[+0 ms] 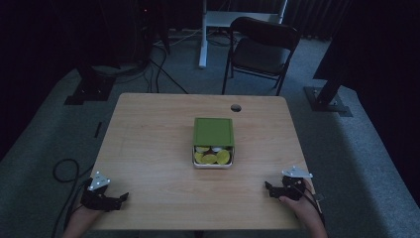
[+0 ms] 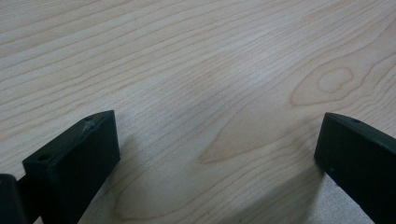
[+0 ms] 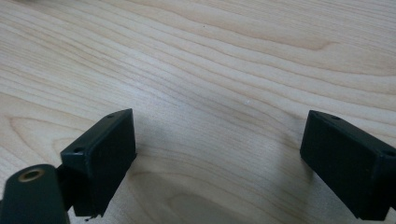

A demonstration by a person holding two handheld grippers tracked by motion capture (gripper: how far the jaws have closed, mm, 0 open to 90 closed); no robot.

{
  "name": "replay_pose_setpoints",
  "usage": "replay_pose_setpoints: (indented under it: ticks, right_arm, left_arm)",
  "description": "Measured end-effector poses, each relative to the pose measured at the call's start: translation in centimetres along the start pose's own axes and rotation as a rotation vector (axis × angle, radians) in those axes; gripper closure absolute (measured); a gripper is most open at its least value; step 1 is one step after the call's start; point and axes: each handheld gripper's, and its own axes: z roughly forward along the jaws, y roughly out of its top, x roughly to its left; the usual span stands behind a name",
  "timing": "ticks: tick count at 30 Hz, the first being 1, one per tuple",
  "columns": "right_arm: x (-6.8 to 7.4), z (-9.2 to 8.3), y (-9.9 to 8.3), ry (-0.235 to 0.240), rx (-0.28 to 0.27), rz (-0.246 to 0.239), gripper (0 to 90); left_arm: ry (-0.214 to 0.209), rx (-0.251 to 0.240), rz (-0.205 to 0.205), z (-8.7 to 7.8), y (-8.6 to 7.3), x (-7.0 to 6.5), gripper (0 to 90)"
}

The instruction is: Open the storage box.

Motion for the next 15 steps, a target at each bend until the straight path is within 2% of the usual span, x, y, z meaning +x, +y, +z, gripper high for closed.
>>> replay_pose_setpoints:
  ticks: [10, 11, 12, 13, 15]
  right_arm:
    - [0.3, 0.2, 0.2, -0.006, -0.005, -0.008, 10.4]
    - [0.6, 0.2, 0.3, -0.015, -0.011, -0.021, 10.4]
    - [1.2, 0.3, 0.4, -0.055, -0.031, -0.059, 10.4]
    - [1.2, 0.3, 0.4, -0.055, -0.031, -0.059, 10.4]
    - [1.9, 0.4, 0.5, -0.099, -0.054, -0.109, 10.4]
  left_arm:
    - [-0.003, 0.000, 0.002, 0.0, 0.0, 0.0, 0.0]
    - [-0.003, 0.000, 0.003, 0.0, 0.0, 0.0, 0.0]
    - [-0.003, 0.000, 0.003, 0.0, 0.0, 0.0, 0.0]
    - [-0.003, -0.001, 0.002, 0.0, 0.0, 0.0, 0.0]
    - [-0.003, 0.000, 0.003, 0.0, 0.0, 0.0, 0.0]
